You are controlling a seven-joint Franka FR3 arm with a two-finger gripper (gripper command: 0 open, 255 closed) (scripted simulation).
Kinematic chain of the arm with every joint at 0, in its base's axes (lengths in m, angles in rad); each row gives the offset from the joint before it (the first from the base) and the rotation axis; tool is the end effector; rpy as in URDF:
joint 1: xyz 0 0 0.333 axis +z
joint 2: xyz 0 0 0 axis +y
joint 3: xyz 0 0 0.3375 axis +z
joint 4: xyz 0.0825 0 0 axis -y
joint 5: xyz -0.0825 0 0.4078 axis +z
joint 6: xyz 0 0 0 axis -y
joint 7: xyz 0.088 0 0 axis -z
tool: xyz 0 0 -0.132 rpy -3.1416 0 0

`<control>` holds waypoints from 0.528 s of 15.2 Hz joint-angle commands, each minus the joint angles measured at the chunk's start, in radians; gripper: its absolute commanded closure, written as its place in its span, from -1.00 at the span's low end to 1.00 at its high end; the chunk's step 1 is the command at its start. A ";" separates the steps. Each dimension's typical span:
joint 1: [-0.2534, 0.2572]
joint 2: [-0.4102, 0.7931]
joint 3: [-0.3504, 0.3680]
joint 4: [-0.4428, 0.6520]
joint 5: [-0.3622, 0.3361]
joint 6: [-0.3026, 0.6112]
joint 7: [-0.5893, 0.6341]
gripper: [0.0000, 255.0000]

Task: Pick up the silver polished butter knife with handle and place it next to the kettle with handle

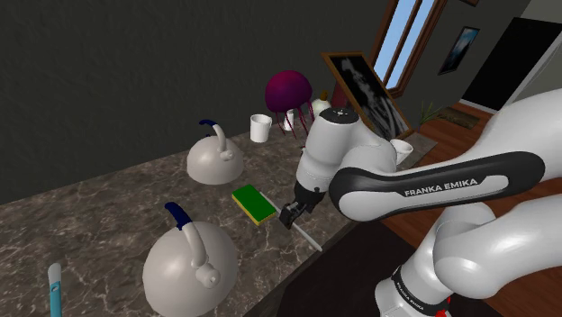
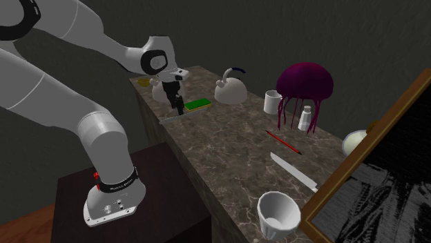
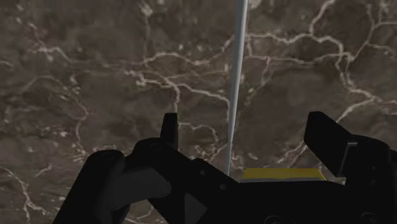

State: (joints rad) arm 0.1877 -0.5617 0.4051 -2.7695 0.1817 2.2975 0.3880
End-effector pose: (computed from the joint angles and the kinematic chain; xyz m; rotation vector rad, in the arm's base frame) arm 0.3108 0.1968 0.3477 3.1019 0.0572 0.1392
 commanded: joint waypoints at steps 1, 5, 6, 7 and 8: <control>0.000 0.000 0.000 0.000 0.000 0.000 0.000 -1.00; 0.009 -0.073 -0.024 0.058 -0.002 -0.130 -0.006 -1.00; 0.011 -0.088 -0.030 0.075 -0.004 -0.162 -0.006 -1.00; 0.011 -0.088 -0.030 0.075 -0.004 -0.162 -0.006 -1.00; 0.011 -0.089 -0.030 0.075 -0.004 -0.162 -0.006 -1.00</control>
State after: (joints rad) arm 0.1978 -0.6464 0.3765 -2.7012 0.1781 2.1464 0.3808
